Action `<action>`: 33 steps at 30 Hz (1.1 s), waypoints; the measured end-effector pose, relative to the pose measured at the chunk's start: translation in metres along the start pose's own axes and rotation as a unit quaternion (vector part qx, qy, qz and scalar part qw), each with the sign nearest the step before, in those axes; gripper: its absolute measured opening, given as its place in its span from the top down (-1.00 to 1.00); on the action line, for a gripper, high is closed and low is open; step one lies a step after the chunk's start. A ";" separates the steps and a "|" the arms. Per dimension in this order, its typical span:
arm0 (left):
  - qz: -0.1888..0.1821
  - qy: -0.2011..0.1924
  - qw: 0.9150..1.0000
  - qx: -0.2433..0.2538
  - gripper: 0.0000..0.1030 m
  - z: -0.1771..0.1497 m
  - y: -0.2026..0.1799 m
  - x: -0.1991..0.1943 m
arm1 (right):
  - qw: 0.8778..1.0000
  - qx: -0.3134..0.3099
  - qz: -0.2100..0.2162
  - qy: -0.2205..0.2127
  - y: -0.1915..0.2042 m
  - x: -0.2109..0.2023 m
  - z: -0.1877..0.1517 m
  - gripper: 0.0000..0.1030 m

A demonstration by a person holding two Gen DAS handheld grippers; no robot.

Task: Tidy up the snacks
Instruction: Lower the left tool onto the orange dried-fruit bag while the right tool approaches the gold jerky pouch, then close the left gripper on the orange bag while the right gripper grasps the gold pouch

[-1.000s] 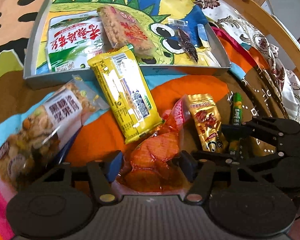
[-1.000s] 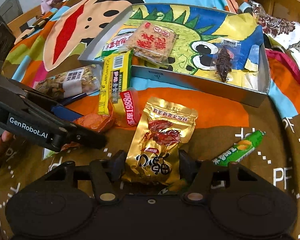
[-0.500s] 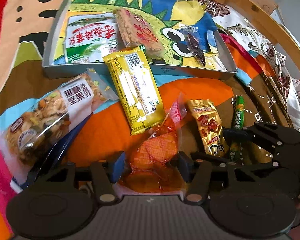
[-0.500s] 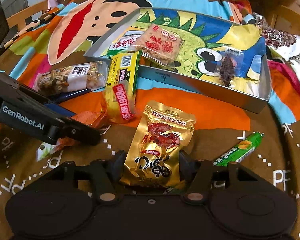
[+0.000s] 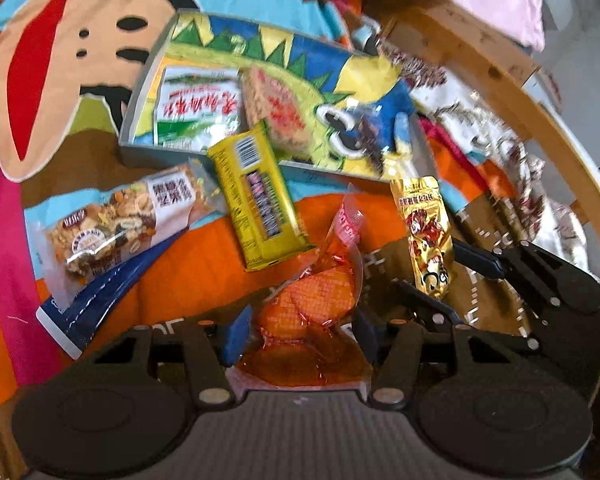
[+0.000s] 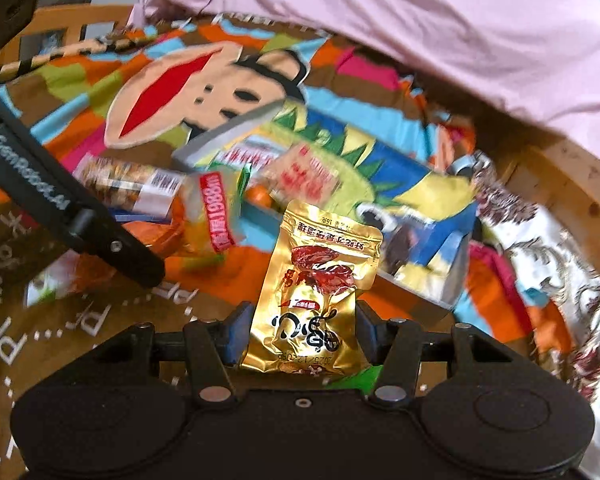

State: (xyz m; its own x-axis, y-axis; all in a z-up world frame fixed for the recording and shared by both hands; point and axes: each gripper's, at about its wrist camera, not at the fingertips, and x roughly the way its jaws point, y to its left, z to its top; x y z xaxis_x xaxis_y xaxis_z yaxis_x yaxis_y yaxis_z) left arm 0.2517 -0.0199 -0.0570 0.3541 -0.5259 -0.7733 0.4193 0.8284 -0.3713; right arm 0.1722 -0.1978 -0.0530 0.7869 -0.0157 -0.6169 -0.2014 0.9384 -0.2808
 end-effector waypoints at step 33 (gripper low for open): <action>-0.010 -0.264 0.964 0.025 -0.16 0.119 -0.035 0.046 | 0.977 0.030 -0.143 -0.157 -0.093 0.067 0.063 -0.09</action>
State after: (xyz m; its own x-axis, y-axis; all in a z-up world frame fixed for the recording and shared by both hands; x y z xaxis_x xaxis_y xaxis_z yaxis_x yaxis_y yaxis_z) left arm 0.3529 -0.0956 -0.0187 0.7161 -0.5771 -0.3926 0.4652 0.8139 -0.3480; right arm 0.2807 -0.2647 -0.0221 0.9479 -0.1820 -0.2615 0.0793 0.9298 -0.3596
